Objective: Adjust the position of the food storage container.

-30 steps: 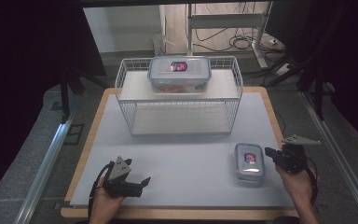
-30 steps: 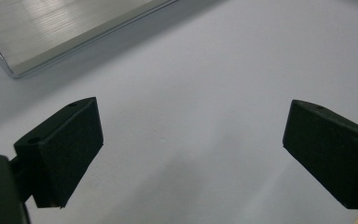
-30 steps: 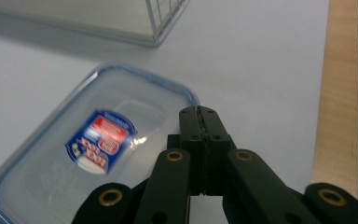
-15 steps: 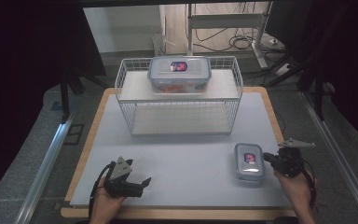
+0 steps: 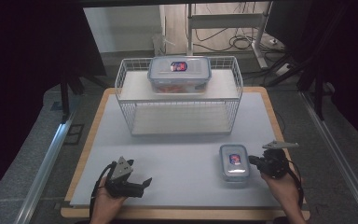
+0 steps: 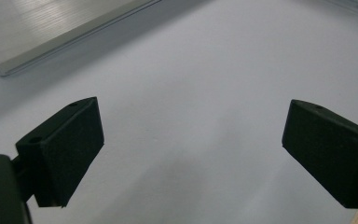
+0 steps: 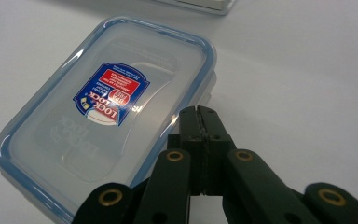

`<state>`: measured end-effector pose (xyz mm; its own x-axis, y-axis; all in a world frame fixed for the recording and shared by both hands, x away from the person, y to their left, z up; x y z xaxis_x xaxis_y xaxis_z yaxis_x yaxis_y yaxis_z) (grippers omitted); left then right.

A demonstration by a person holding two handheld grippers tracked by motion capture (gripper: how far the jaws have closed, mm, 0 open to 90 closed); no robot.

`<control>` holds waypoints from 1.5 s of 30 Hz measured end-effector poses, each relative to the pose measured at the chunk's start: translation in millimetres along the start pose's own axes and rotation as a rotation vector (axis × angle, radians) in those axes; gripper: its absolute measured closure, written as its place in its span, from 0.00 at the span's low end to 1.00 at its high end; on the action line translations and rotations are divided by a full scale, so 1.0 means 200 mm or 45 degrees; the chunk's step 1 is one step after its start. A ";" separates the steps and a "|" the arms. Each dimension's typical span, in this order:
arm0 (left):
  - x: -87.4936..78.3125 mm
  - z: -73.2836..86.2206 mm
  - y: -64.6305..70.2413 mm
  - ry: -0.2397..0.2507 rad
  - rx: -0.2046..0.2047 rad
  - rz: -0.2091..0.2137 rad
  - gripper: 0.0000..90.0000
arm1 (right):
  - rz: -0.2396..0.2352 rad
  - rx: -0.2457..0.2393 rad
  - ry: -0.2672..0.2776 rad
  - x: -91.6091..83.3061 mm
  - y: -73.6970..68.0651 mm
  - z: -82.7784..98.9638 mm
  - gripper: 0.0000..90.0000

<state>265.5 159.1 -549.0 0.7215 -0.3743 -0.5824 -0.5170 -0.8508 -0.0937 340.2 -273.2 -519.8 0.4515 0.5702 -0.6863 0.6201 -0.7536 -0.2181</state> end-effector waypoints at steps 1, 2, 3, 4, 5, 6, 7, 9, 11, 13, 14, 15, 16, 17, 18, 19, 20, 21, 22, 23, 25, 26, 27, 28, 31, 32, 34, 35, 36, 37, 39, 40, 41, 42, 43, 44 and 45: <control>0.00 0.00 0.00 0.000 -0.001 0.002 0.06 | -0.007 0.000 -0.002 0.01 -0.01 0.00 1.00; 0.00 0.00 0.00 -0.001 0.000 0.003 0.06 | -0.016 -0.004 -0.005 0.02 -0.02 -0.01 1.00; 0.00 0.00 0.00 -0.002 0.002 0.003 0.06 | -0.024 -0.010 -0.007 0.02 -0.03 -0.01 1.00; 0.00 0.00 0.01 -0.002 0.001 0.005 0.06 | -0.034 -0.014 -0.010 0.03 -0.04 -0.01 1.00; 0.00 0.00 0.01 -0.003 0.001 0.006 0.06 | -0.043 -0.022 -0.010 0.04 -0.06 -0.02 1.00; 0.01 0.00 0.01 -0.003 0.000 0.008 0.06 | -0.057 -0.020 -0.013 0.05 -0.07 -0.02 1.00; 0.01 0.00 0.01 -0.005 -0.001 0.010 0.06 | -0.068 -0.031 -0.014 0.06 -0.09 -0.03 1.00; 0.01 0.00 0.01 -0.007 0.001 0.014 0.06 | -0.080 -0.059 -0.017 0.09 -0.11 -0.04 1.00; 0.01 0.00 0.01 -0.009 0.004 0.015 0.06 | -0.093 -0.074 -0.021 0.11 -0.14 -0.05 1.00; 0.01 0.00 0.02 -0.012 0.005 0.020 0.07 | -0.113 -0.087 -0.024 0.13 -0.17 -0.06 1.00; 0.01 0.00 0.02 -0.013 0.005 0.022 0.07 | -0.122 -0.095 -0.024 0.15 -0.19 -0.06 1.00; 0.01 0.00 0.02 -0.015 0.004 0.025 0.07 | -0.134 -0.098 -0.025 0.16 -0.20 -0.07 1.00; 0.01 -0.01 0.02 -0.016 0.004 0.029 0.07 | -0.146 -0.100 -0.025 0.17 -0.22 -0.07 1.00; 0.01 -0.01 0.03 -0.017 0.004 0.031 0.07 | -0.155 -0.112 -0.028 0.18 -0.23 -0.08 1.00; 0.02 -0.01 0.03 -0.017 0.002 0.034 0.07 | -0.164 -0.120 -0.026 0.19 -0.25 -0.08 1.00; 0.02 -0.01 0.03 -0.017 0.002 0.037 0.07 | -0.171 -0.125 -0.029 0.21 -0.26 -0.09 1.00; 0.02 -0.01 0.03 -0.018 0.000 0.039 0.07 | -0.182 -0.128 -0.029 0.22 -0.28 -0.09 1.00; 0.02 -0.01 0.03 -0.019 0.000 0.041 0.07 | -0.191 -0.139 -0.029 0.23 -0.29 -0.10 1.00; 0.02 -0.01 0.03 -0.020 -0.001 0.044 0.07 | -0.202 -0.143 -0.031 0.24 -0.30 -0.10 1.00; 0.02 -0.01 0.04 -0.020 -0.001 0.045 0.07 | -0.211 -0.145 -0.031 0.25 -0.32 -0.10 1.00; 0.02 -0.01 0.04 -0.025 0.004 0.049 0.07 | -0.225 -0.156 -0.033 0.27 -0.35 -0.11 1.00; 0.03 -0.01 0.04 -0.026 0.007 0.050 0.07 | -0.231 -0.167 -0.035 0.28 -0.36 -0.11 1.00; 0.03 -0.02 0.04 -0.028 0.010 0.050 0.07 | -0.235 -0.182 -0.036 0.29 -0.37 -0.12 1.00; 0.03 -0.02 0.05 -0.027 0.011 0.052 0.07 | -0.238 -0.189 -0.035 0.30 -0.39 -0.12 1.00; 0.04 -0.02 0.06 -0.035 0.025 0.057 0.07 | -0.266 -0.199 -0.035 0.33 -0.43 -0.12 1.00; 0.04 -0.02 0.06 -0.038 0.029 0.059 0.07 | -0.278 -0.202 -0.032 0.34 -0.44 -0.13 1.00; 0.04 -0.02 0.06 -0.045 0.032 0.060 0.07 | -0.300 -0.220 -0.037 0.36 -0.48 -0.13 1.00; 0.04 -0.02 0.07 -0.050 0.031 0.065 0.07 | -0.308 -0.243 -0.041 0.37 -0.49 -0.13 1.00; 0.04 -0.02 0.07 -0.054 0.029 0.066 0.09 | -0.301 -0.265 -0.047 0.37 -0.50 -0.13 1.00; 0.04 -0.02 0.07 -0.059 0.027 0.068 0.09 | -0.302 -0.274 -0.052 0.37 -0.50 -0.13 1.00; 0.04 -0.02 0.06 -0.063 0.017 0.070 0.09 | -0.307 -0.267 -0.054 0.36 -0.48 -0.12 1.00; 0.04 -0.02 0.06 -0.063 0.009 0.073 0.09 | -0.294 -0.273 -0.057 0.35 -0.48 -0.12 1.00; 0.03 -0.02 0.06 -0.061 0.004 0.073 0.09 | -0.287 -0.283 -0.058 0.34 -0.47 -0.11 1.00; 0.03 -0.02 0.05 -0.059 -0.005 0.072 0.09 | -0.295 -0.279 -0.052 0.33 -0.47 -0.11 1.00; 0.03 -0.02 0.05 -0.059 -0.008 0.068 0.09 | -0.309 -0.272 -0.053 0.31 -0.48 -0.10 1.00; 0.03 -0.01 0.04 -0.061 -0.012 0.067 0.09 | -0.317 -0.278 -0.056 0.30 -0.48 -0.08 1.00; 0.03 -0.01 0.04 -0.061 -0.014 0.063 0.09 | -0.318 -0.285 -0.062 0.28 -0.49 -0.07 1.00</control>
<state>266.9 149.5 -551.0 0.6720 -0.3983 -0.6243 -0.5464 -0.8357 -0.0550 313.8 -162.4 -527.9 0.2399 0.7079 -0.6644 0.8358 -0.4987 -0.2296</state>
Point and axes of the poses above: each handheld gripper's, and its own axes: x roughly forward along the jaws, z roughly out of its underside, y roughly to its right, the point moved 5 cm from there along x, roughly forward along the jaws, and after that the axes turned 10 degrees about -z, right-handed, at the moved point
